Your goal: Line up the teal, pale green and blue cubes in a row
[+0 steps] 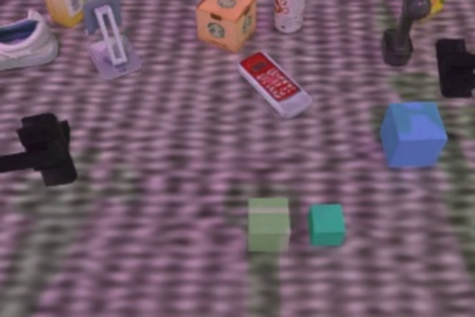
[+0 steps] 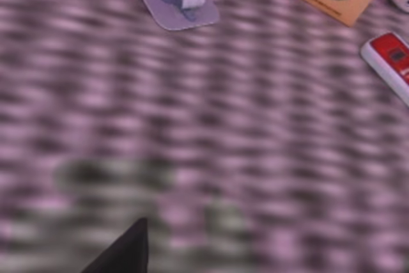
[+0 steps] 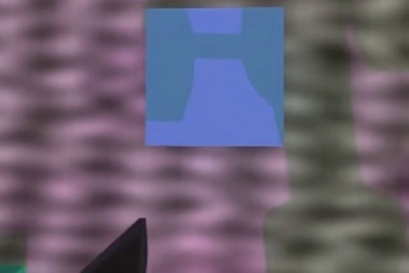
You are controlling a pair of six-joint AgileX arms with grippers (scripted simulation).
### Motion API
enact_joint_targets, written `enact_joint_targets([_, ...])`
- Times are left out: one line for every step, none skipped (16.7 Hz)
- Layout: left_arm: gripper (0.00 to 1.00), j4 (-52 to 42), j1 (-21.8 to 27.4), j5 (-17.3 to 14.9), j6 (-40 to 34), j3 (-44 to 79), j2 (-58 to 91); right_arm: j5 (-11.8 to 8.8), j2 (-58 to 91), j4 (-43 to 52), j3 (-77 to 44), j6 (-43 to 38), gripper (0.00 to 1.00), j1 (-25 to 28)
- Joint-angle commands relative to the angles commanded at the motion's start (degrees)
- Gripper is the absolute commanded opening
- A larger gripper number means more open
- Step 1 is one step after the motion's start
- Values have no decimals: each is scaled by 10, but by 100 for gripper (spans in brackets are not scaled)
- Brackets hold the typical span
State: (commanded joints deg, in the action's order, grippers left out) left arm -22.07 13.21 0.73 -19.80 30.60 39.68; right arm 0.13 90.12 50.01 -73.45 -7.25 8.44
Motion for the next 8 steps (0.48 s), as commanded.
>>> enact_joint_targets([100,30,-20,-1,25,-44,-56,0,53,30,-43,-4,100,5])
enact_joint_targets([100,59,-40,-2,50,-85,-110,0,101,58,-84,-8,100,10])
enact_joint_targets([100,86,-58,-3,74,-124,-161,0,146,84,-123,-12,100,15])
enact_joint_targets([100,112,-75,-4,96,-160,-209,0,188,107,-161,-16,100,19])
enact_joint_targets([100,135,-90,-5,118,-193,-252,0,227,128,-196,-19,100,23])
enact_joint_targets([100,157,-104,-5,138,-222,-291,0,260,146,-226,-22,100,26])
enact_joint_targets([100,176,-116,-6,155,-248,-324,0,290,162,-254,-24,100,29])
enact_joint_targets([100,191,-126,-6,170,-269,-350,0,314,174,-277,-26,100,31])
